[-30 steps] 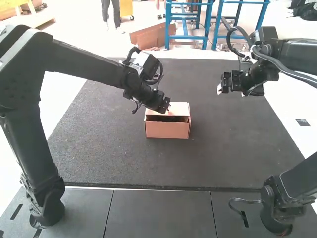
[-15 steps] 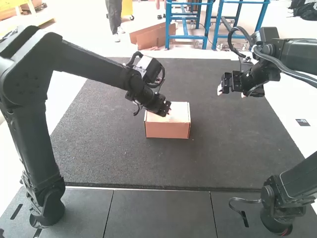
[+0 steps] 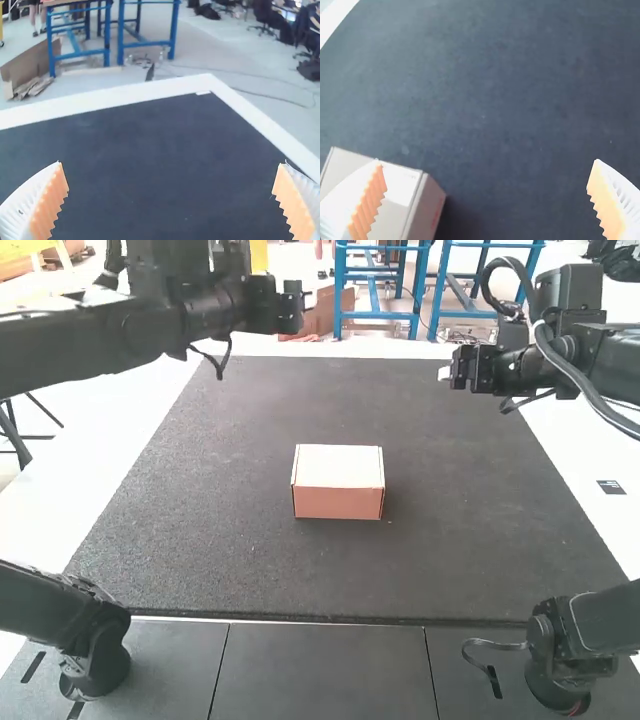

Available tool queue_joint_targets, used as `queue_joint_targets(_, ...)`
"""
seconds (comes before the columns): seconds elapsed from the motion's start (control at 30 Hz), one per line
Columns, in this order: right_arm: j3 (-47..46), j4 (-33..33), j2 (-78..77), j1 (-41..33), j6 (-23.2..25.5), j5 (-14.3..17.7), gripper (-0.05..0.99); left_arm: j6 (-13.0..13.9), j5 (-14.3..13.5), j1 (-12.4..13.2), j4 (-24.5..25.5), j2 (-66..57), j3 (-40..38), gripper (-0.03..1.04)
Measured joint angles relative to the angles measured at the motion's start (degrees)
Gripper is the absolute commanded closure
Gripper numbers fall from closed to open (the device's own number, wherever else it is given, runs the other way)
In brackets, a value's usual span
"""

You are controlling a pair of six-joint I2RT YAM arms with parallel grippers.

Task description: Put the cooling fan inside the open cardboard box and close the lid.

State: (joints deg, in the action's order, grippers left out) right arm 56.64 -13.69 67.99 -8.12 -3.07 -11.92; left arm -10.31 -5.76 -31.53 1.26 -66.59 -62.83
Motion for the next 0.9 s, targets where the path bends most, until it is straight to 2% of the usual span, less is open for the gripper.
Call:
queue_joint_targets(0.1,-4.24,4.26,-3.1,0.0,-0.55,-0.22,0.02,0.68,-0.26,0.57,-5.42,3.96,8.57,0.04)
queue_joint_targets(0.23,-11.26,10.49,-9.31,0.0,0.55,1.14,0.02,3.32,-1.07,0.55,-8.48,10.78,17.75,0.04)
queue_joint_targets(0.4,-21.59,16.87,-21.44,0.15,2.99,5.22,0.02,6.05,-2.49,0.57,-9.49,19.39,25.33,0.04)
queue_joint_targets(0.57,-27.76,16.94,-28.96,0.13,4.42,8.55,0.07,8.22,-3.21,1.7,-10.58,28.96,35.34,0.04)
queue_joint_targets(0.7,-34.56,19.67,-36.39,0.13,3.67,9.44,0.06,10.29,-3.69,3.15,-10.34,38.6,44.83,0.05)
queue_joint_targets(0.9,-41.92,24.37,-54.9,0.13,1.73,11.19,0.04,16.13,-4.2,3.78,-11.19,56.94,54.95,0.05)
